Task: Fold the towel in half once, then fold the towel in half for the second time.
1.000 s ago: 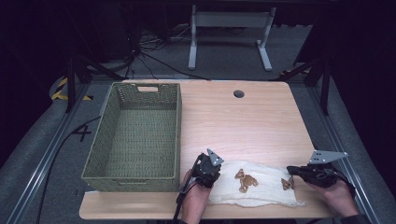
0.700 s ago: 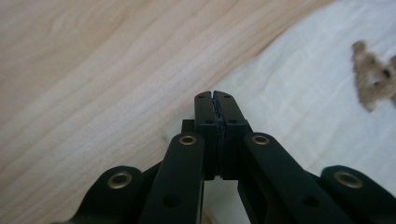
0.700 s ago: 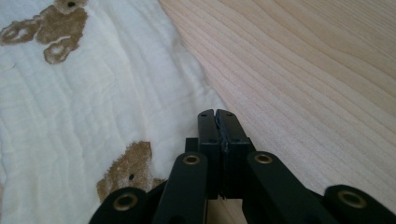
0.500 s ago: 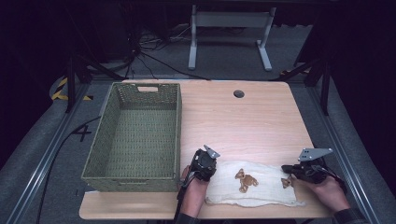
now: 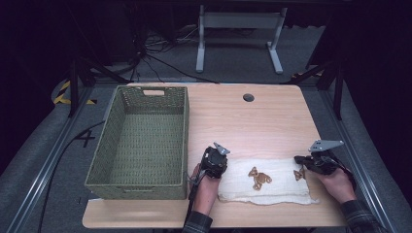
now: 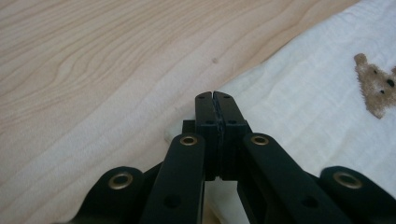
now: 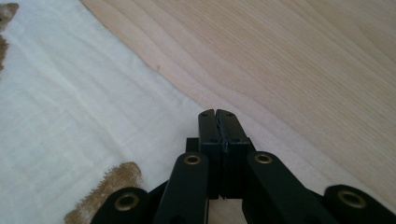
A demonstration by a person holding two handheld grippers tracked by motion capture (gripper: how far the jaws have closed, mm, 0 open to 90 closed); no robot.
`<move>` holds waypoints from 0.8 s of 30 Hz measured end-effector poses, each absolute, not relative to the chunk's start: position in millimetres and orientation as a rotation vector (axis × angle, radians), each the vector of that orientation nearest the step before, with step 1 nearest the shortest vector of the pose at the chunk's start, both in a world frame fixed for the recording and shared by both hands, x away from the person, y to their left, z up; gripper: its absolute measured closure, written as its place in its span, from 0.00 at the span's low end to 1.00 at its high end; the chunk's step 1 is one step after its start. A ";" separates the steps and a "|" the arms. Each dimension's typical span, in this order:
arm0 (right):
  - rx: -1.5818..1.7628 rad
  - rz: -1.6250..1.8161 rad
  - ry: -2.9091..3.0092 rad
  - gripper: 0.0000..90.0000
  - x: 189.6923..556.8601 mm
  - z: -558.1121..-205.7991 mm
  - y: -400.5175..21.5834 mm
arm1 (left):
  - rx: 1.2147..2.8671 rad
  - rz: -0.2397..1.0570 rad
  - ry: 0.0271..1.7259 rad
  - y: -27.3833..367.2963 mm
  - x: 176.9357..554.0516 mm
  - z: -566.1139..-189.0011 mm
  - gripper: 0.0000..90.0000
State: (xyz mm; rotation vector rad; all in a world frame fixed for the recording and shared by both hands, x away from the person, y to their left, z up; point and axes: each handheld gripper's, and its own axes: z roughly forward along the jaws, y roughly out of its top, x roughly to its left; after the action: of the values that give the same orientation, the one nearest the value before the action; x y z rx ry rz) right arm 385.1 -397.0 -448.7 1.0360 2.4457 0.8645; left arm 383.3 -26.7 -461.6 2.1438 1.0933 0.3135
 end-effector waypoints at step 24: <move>1.111 0.967 2.463 0.76 402.3 -450.2 -414.6 | 2.144 0.309 1.174 -13.5 402.1 -458.1 0.72</move>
State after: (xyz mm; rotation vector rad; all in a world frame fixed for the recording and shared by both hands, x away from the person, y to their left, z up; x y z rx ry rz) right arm 402.3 -414.6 -450.2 1.1107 2.4631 0.9674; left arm 402.1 -13.5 -458.1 2.1445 1.1741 0.3093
